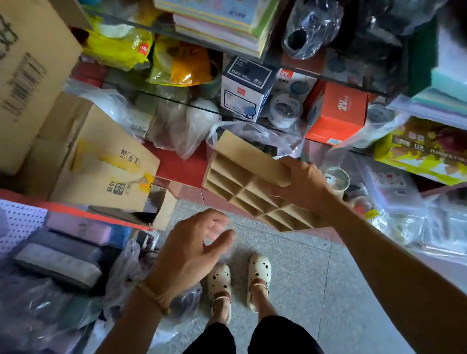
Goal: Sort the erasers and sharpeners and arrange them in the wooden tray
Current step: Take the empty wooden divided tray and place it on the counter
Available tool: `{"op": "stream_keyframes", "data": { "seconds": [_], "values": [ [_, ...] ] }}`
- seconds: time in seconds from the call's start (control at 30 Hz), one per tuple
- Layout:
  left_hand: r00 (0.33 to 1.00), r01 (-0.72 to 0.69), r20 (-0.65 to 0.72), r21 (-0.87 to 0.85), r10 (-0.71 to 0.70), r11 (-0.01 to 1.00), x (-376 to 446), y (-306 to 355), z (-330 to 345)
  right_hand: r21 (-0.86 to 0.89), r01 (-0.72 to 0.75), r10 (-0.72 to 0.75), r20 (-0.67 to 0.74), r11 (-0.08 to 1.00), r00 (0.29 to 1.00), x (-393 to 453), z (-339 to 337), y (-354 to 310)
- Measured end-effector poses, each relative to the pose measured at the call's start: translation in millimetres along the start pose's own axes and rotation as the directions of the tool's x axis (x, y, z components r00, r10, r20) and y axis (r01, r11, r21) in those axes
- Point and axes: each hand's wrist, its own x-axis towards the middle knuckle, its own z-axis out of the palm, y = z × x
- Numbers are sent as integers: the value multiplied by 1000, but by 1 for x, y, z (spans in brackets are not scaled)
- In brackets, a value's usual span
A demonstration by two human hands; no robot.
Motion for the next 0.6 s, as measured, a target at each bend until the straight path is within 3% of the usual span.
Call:
{"op": "stream_keyframes", "data": {
  "seconds": [0.2, 0.37, 0.6],
  "values": [
    [999, -24, 28, -25, 25, 999, -3, 14, -2, 116, -103, 112, -76, 988, 991, -81, -39, -10],
    [977, -137, 164, -13, 138, 990, -1, 50, 26, 171, -219, 248, -177, 961, 952, -160, -70, 13],
    [863, -365, 379, 14, 333, 931, -22, 120, 99, 282, -427, 503, -316, 859, 805, -281, -86, 73]
  ]
}}
